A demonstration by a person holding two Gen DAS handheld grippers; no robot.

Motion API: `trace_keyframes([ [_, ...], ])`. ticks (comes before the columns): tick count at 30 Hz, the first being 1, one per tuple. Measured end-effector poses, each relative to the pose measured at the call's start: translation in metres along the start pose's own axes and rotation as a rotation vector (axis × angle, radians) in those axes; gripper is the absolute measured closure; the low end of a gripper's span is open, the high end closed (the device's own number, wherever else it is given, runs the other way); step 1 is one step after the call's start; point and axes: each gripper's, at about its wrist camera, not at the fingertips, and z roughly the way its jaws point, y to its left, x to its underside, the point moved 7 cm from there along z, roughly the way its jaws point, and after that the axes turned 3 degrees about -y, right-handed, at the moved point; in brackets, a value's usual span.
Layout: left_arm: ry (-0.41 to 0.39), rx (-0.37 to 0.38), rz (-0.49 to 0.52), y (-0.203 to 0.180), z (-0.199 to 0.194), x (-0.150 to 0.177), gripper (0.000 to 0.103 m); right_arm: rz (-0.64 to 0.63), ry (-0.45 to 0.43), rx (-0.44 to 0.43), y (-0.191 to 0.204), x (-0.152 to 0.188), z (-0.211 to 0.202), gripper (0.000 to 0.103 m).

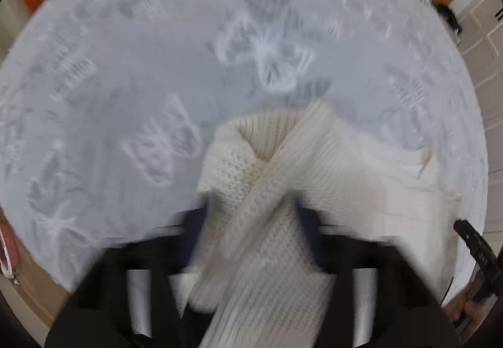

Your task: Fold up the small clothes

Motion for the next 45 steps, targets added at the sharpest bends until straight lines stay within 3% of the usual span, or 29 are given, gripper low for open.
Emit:
trace_keyframes([
  [1,-0.001,0.021,-0.026,0.004,0.0,0.001,0.087,0.015,-0.006,-0.015,0.0,-0.001,-0.006,0.096],
  [3,-0.035,0.084,-0.061,0.009,-0.016,0.0,0.089,0.019,-0.102,-0.068,0.002,-0.006,-0.042,0.096],
  [6,-0.063,0.148,-0.093,0.016,-0.042,-0.001,0.088,0.016,-0.18,-0.044,-0.005,-0.008,-0.069,0.096],
  [8,-0.04,0.117,-0.071,0.016,-0.028,-0.001,0.084,0.016,-0.122,-0.001,-0.014,-0.006,-0.043,0.094],
  [10,0.017,0.034,-0.03,0.017,0.001,0.002,0.079,0.03,0.023,0.073,-0.028,0.006,0.001,0.089],
  [11,0.019,0.012,-0.031,0.016,0.007,0.003,0.078,0.048,0.016,0.062,-0.028,0.006,0.0,0.089],
  [14,-0.032,0.019,-0.028,0.008,-0.018,0.003,0.077,0.065,-0.122,0.032,-0.016,0.003,-0.046,0.088],
  [16,-0.099,0.007,0.0,0.004,-0.048,0.01,0.064,0.071,-0.177,0.0,-0.004,0.015,-0.072,0.088],
  [17,-0.129,-0.004,0.016,0.002,-0.059,0.015,0.053,0.07,-0.174,-0.015,-0.001,0.021,-0.074,0.088],
  [18,-0.15,-0.025,0.044,-0.002,-0.066,0.024,0.051,0.052,-0.148,-0.021,0.004,0.034,-0.07,0.088],
  [22,-0.087,-0.062,0.143,-0.016,-0.046,0.062,0.051,0.018,0.039,0.077,-0.01,0.085,-0.022,0.092],
  [25,-0.016,-0.063,0.118,-0.01,-0.031,0.091,0.051,0.046,-0.027,0.036,-0.001,0.092,-0.057,0.091],
  [27,-0.01,-0.078,0.123,-0.007,-0.031,0.107,0.051,0.046,-0.06,-0.012,0.01,0.096,-0.076,0.09],
  [29,-0.021,-0.095,0.155,-0.008,-0.033,0.116,0.051,0.002,-0.026,-0.007,0.017,0.104,-0.07,0.088],
  [32,-0.037,-0.153,0.215,-0.011,-0.03,0.124,0.051,-0.068,0.126,0.142,0.001,0.139,-0.028,0.087],
  [36,-0.047,-0.191,0.249,-0.017,-0.04,0.132,0.051,0.006,0.029,0.069,0.007,0.14,-0.061,0.087],
  [38,-0.051,-0.18,0.241,-0.015,-0.049,0.136,0.05,-0.009,-0.011,0.067,0.011,0.136,-0.073,0.081],
  [39,-0.053,-0.183,0.24,-0.014,-0.052,0.139,0.05,-0.029,-0.032,0.091,0.011,0.135,-0.08,0.073],
  [41,-0.054,-0.187,0.24,-0.012,-0.056,0.144,0.05,-0.046,-0.036,0.131,0.008,0.132,-0.08,0.06],
  [45,-0.056,-0.196,0.238,-0.01,-0.064,0.153,0.05,-0.021,0.011,0.143,0.0,0.138,-0.061,0.058],
])
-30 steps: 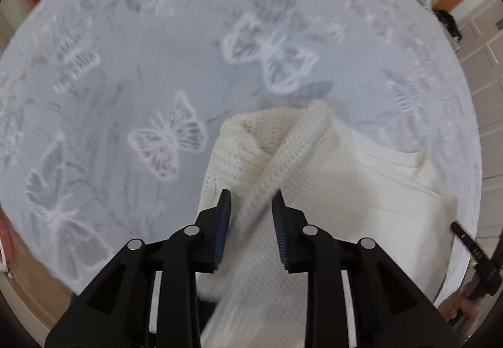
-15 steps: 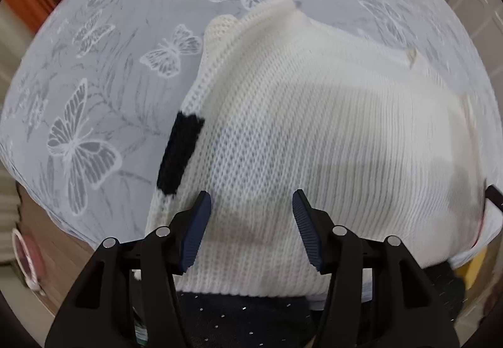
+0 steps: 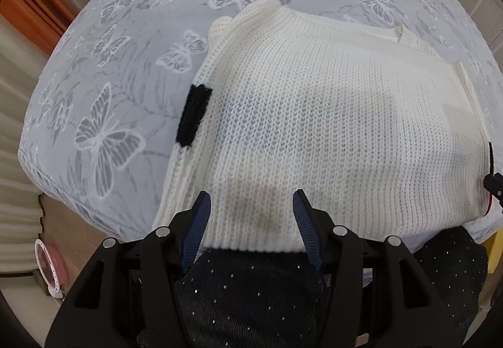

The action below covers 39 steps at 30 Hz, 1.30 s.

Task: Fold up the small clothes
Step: 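Smooth and press the folded sweater flat with both tools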

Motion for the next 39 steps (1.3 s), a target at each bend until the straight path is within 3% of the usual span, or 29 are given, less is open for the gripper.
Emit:
trace_keyframes([
  [3,-0.007,0.003,-0.003,-0.001,-0.006,0.006,0.049,0.0,0.057,0.035,-0.008,0.015,0.021,0.062],
  [9,-0.012,-0.009,0.004,0.003,-0.01,0.008,0.048,0.055,0.01,-0.013,-0.01,0.009,0.0,0.063],
  [12,-0.018,-0.011,-0.001,0.006,-0.011,0.007,0.043,0.065,-0.037,-0.021,-0.013,-0.003,-0.015,0.056],
  [15,-0.025,-0.012,-0.018,0.011,-0.012,0.004,0.037,0.046,-0.053,0.006,-0.019,-0.013,-0.017,0.04],
  [20,-0.019,0.014,-0.141,0.044,-0.004,-0.004,0.02,0.084,0.015,-0.014,-0.027,0.007,-0.007,0.037],
  [23,0.033,0.051,-0.198,0.056,0.014,-0.002,0.02,0.106,0.068,-0.048,-0.027,0.025,0.011,0.037],
  [24,0.046,0.066,-0.204,0.056,0.019,-0.001,0.023,0.106,0.07,-0.072,-0.023,0.029,0.015,0.048],
  [25,0.062,0.101,-0.202,0.052,0.027,0.0,0.041,0.109,0.071,-0.085,-0.02,0.029,0.017,0.079],
  [26,0.088,0.123,-0.187,0.048,0.035,0.002,0.068,0.11,0.068,-0.077,-0.019,0.027,0.015,0.087],
  [28,0.132,0.133,-0.182,0.046,0.038,0.006,0.091,0.103,0.026,-0.101,-0.015,0.018,-0.004,0.093],
  [30,0.116,0.189,-0.197,0.047,0.022,0.004,0.094,0.057,-0.014,-0.082,-0.016,0.013,-0.03,0.093],
  [32,0.097,0.194,-0.172,0.052,0.001,0.005,0.094,0.037,-0.024,-0.065,-0.021,0.014,-0.042,0.093],
  [34,0.105,0.17,-0.165,0.06,-0.003,0.009,0.093,0.031,0.026,-0.053,-0.028,0.026,-0.025,0.092],
  [37,0.165,0.076,-0.152,0.067,0.029,0.017,0.088,0.022,0.12,0.025,-0.037,0.044,0.012,0.091],
  [39,0.199,0.081,-0.174,0.069,0.035,0.024,0.086,0.05,0.092,0.016,-0.035,0.044,0.002,0.087],
])
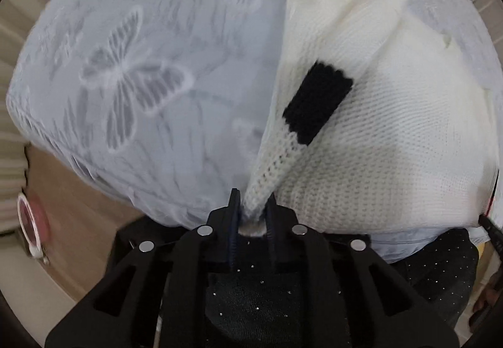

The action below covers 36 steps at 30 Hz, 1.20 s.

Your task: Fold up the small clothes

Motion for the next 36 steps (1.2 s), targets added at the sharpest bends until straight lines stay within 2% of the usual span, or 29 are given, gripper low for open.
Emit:
trace_keyframes([
  [2,-0.021,-0.007,-0.005,0.002,-0.014,0.001,0.073,0.009,-0.071,0.01,0.002,-0.007,-0.024,0.076],
  [3,-0.047,-0.019,-0.003,0.004,-0.024,0.001,0.072,0.003,-0.116,0.002,0.005,-0.015,-0.037,0.075],
  [6,-0.181,-0.052,0.023,-0.002,-0.06,-0.015,0.059,-0.022,-0.175,-0.051,0.023,-0.046,-0.054,0.075],
  [8,-0.22,-0.001,0.045,-0.022,-0.071,-0.034,0.052,-0.039,-0.178,-0.111,0.043,-0.072,-0.05,0.075],
  [12,-0.185,0.116,0.112,-0.081,-0.052,-0.059,0.052,-0.104,-0.162,-0.111,0.08,-0.106,-0.028,0.075],
  [14,-0.15,0.127,0.161,-0.105,-0.033,-0.064,0.052,-0.123,-0.136,-0.112,0.092,-0.116,-0.016,0.075],
  [16,-0.127,0.089,0.2,-0.118,-0.008,-0.074,0.052,-0.157,-0.113,-0.108,0.102,-0.128,0.0,0.075],
  [18,-0.124,0.035,0.177,-0.113,0.009,-0.087,0.051,-0.188,-0.093,-0.084,0.103,-0.137,0.01,0.075],
  [19,-0.126,0.044,0.124,-0.103,0.015,-0.1,0.051,-0.205,-0.095,-0.061,0.101,-0.145,0.015,0.075],
  [21,-0.121,0.112,0.024,-0.088,0.015,-0.119,0.051,-0.211,-0.128,-0.013,0.092,-0.162,0.016,0.075],
  [22,-0.144,0.115,-0.033,-0.075,0.011,-0.133,0.052,-0.197,-0.137,0.002,0.086,-0.169,0.017,0.075],
  [24,-0.187,0.098,-0.078,-0.057,0.003,-0.15,0.053,-0.144,-0.146,-0.001,0.071,-0.181,0.017,0.074],
  [27,-0.224,0.026,-0.103,-0.036,0.003,-0.163,0.044,-0.091,-0.147,0.018,0.05,-0.186,0.023,0.058],
  [29,-0.208,0.019,-0.098,-0.03,0.008,-0.162,0.044,-0.072,-0.131,0.019,0.042,-0.184,0.031,0.058],
  [31,-0.226,0.015,-0.089,-0.03,0.004,-0.16,0.044,-0.073,-0.101,0.017,0.041,-0.183,0.043,0.058],
  [32,-0.231,0.006,-0.076,-0.031,0.002,-0.155,0.044,-0.075,-0.083,0.016,0.041,-0.182,0.051,0.059],
  [33,-0.231,-0.006,-0.059,-0.035,0.003,-0.153,0.044,-0.078,-0.082,0.012,0.042,-0.184,0.055,0.064],
  [34,-0.222,-0.024,-0.038,-0.039,0.007,-0.15,0.044,-0.08,-0.091,0.001,0.045,-0.188,0.052,0.085],
  [35,-0.214,-0.034,-0.026,-0.044,0.01,-0.149,0.044,-0.079,-0.1,-0.013,0.047,-0.192,0.046,0.096],
  [36,-0.209,-0.037,-0.021,-0.045,0.013,-0.15,0.044,-0.071,-0.133,-0.022,0.05,-0.199,0.035,0.096],
])
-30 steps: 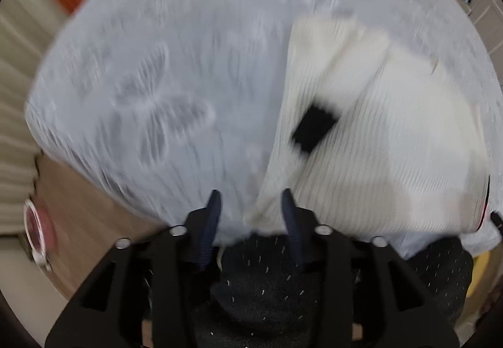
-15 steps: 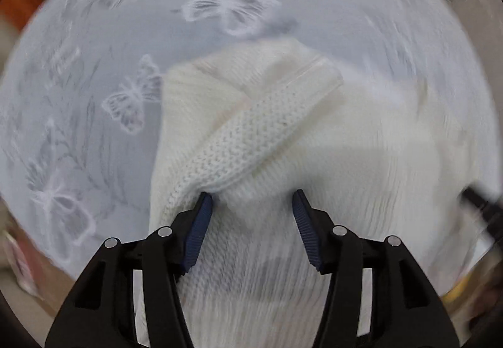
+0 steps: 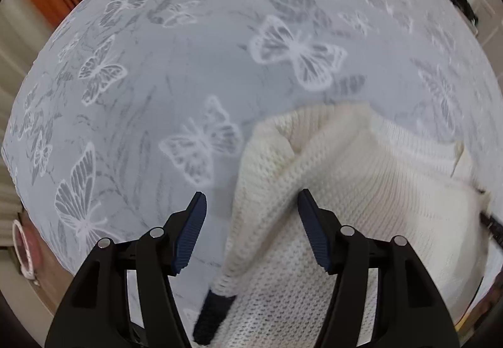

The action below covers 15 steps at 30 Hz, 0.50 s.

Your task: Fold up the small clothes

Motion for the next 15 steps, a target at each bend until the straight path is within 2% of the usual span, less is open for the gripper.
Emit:
trace_keyframes([
  [3,-0.001,-0.02,0.024,-0.006,0.0,0.003,0.044,-0.011,-0.062,0.022,0.003,-0.014,-0.01,0.096],
  [6,-0.006,-0.043,0.049,-0.01,0.0,0.004,0.044,-0.018,0.056,0.055,-0.006,-0.001,0.033,0.095],
  [8,-0.001,-0.049,0.054,-0.011,0.0,0.005,0.044,-0.012,0.036,0.052,-0.005,-0.001,0.031,0.094],
  [12,-0.002,-0.054,0.071,-0.014,-0.005,0.006,0.044,0.002,-0.061,0.027,0.007,-0.005,-0.008,0.091],
  [14,-0.007,-0.059,0.083,-0.015,-0.007,0.007,0.044,-0.026,-0.015,0.051,0.007,0.004,0.003,0.088],
  [15,-0.005,-0.063,0.087,-0.015,-0.008,0.008,0.044,-0.047,0.051,0.078,0.004,0.015,0.018,0.084],
])
